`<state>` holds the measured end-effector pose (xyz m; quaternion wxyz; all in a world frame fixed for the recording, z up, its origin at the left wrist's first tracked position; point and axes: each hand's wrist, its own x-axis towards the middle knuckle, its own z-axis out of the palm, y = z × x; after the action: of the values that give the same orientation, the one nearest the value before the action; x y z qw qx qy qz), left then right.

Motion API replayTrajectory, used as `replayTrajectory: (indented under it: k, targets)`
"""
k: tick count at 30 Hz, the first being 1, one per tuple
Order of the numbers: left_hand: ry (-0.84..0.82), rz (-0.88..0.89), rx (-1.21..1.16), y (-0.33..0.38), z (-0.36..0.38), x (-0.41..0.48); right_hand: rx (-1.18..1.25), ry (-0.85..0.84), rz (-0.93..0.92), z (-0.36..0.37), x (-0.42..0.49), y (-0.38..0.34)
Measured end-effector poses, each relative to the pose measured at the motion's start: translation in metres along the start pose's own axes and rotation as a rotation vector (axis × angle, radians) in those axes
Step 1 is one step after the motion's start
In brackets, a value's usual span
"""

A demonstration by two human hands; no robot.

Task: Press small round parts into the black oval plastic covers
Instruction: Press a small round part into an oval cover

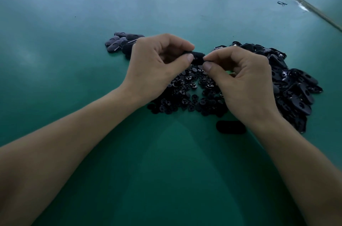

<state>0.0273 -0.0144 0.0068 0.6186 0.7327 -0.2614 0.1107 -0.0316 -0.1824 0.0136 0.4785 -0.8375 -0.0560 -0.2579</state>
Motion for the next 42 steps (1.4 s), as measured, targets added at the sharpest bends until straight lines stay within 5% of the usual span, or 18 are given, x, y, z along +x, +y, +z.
replayTrajectory:
  k: [10, 24, 42]
  targets:
    - [-0.024, -0.034, -0.044, -0.003, -0.002, 0.001, 0.212, -0.023, 0.179, -0.001, 0.003, 0.001]
    - [-0.065, -0.031, -0.047, -0.002, -0.002, 0.000, 0.052, 0.024, 0.056, 0.001, 0.002, -0.003]
    - [-0.121, -0.017, -0.096, 0.000, 0.001, -0.003, 0.103, 0.029, 0.138, 0.003, -0.001, -0.007]
